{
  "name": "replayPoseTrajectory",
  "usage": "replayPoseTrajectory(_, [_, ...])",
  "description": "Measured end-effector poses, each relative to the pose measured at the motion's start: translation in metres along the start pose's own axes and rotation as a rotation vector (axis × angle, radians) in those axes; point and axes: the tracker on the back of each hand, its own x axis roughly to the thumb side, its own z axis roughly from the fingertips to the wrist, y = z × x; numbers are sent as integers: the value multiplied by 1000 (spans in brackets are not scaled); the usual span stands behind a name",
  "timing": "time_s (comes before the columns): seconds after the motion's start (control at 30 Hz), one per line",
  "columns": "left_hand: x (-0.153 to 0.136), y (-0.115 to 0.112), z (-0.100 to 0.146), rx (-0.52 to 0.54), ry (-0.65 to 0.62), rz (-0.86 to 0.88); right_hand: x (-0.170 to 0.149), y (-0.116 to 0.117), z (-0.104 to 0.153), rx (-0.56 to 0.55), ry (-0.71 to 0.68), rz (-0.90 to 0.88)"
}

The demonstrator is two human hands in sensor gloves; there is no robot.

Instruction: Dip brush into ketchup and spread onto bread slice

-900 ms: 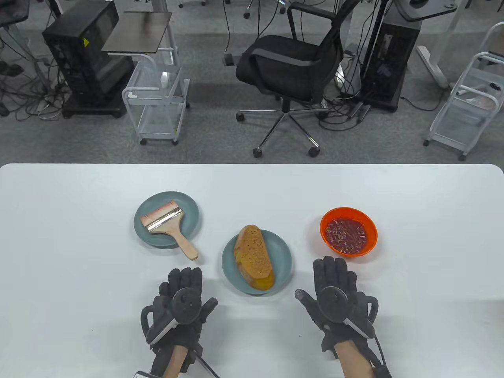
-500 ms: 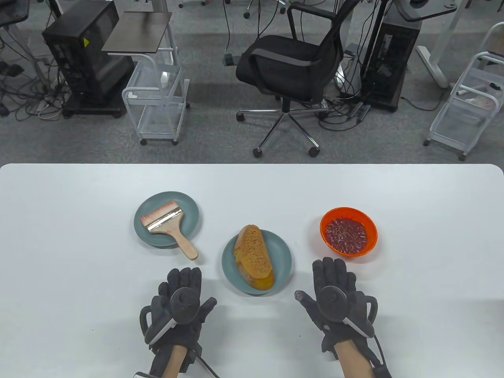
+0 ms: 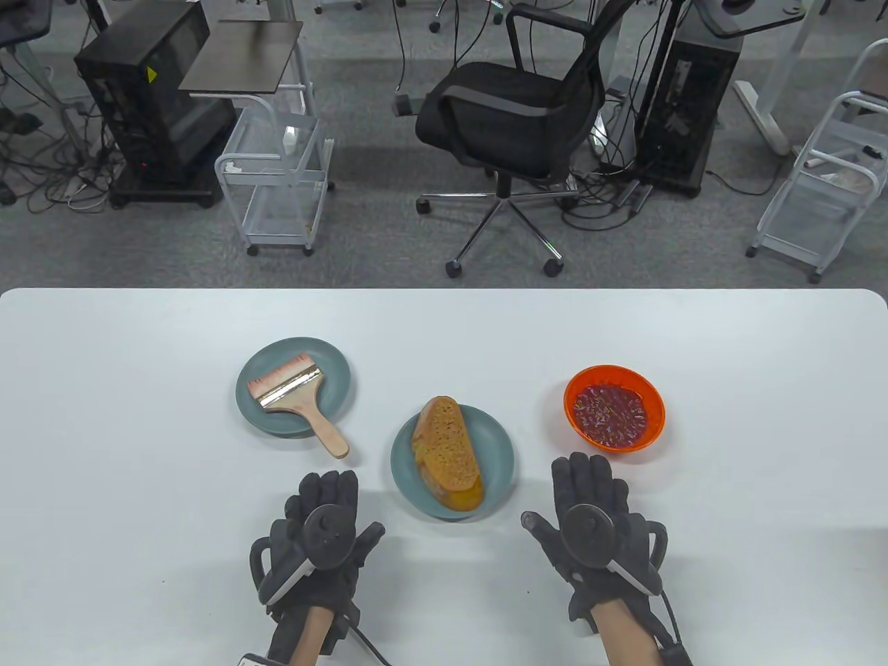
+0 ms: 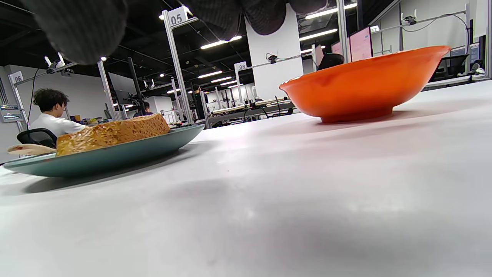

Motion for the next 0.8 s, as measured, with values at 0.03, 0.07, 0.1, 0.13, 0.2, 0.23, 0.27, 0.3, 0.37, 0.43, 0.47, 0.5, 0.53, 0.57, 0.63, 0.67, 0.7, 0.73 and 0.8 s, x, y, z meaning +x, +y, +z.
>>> replayPoseTrajectory(0.03, [1,0,0,6,0,1,-1,0,0,-3,1,-3])
replayPoseTrajectory(0.07, [1,0,0,8,0,1,-1,0,0,-3,2,-5])
replayPoseTrajectory(0.1, [1,0,0,10,0,-1,-2,0,0,0,3,-8])
replayPoseTrajectory(0.13, [1,0,-1,10,1,-6,-3,-1,0,-1,2,-13])
replayPoseTrajectory(0.2, [2,1,-2,23,0,-2,-5,-1,-1,0,5,-17])
replayPoseTrajectory(0.23, [2,2,-2,50,-5,13,-7,-2,-2,-1,2,-19])
replayPoseTrajectory(0.27, [3,4,-4,64,-5,21,-8,-2,-2,-1,6,-21])
replayPoseTrajectory(0.3, [3,4,-5,63,-4,19,-9,-3,-2,0,7,-22])
replayPoseTrajectory(0.37, [1,10,-10,75,15,-6,-10,-4,-2,2,12,-33])
replayPoseTrajectory(0.43, [-4,20,-19,101,52,-30,-10,-5,-2,-6,14,-46])
replayPoseTrajectory(0.47, [-8,25,-25,110,77,-33,-9,-6,-2,-5,13,-50])
replayPoseTrajectory(0.5, [-12,30,-31,115,105,-32,-8,-6,-2,-5,13,-54])
replayPoseTrajectory(0.53, [-18,35,-39,102,138,-17,-7,-7,-2,-5,9,-59])
replayPoseTrajectory(0.57, [-22,38,-45,81,160,-5,-7,-7,-2,-6,5,-61])
replayPoseTrajectory(0.63, [-31,42,-61,14,205,6,-5,-7,-2,-3,-2,-60])
replayPoseTrajectory(0.67, [-35,44,-70,-17,242,-5,-4,-7,-3,-1,-7,-61])
replayPoseTrajectory(0.7, [-38,44,-74,-35,251,-17,-4,-7,-3,0,-8,-63])
replayPoseTrajectory(0.73, [-41,43,-82,-75,252,-32,-3,-7,-3,4,-13,-72])
replayPoseTrajectory(0.8, [-45,39,-93,-157,239,-51,-2,-5,-3,20,-24,-85])
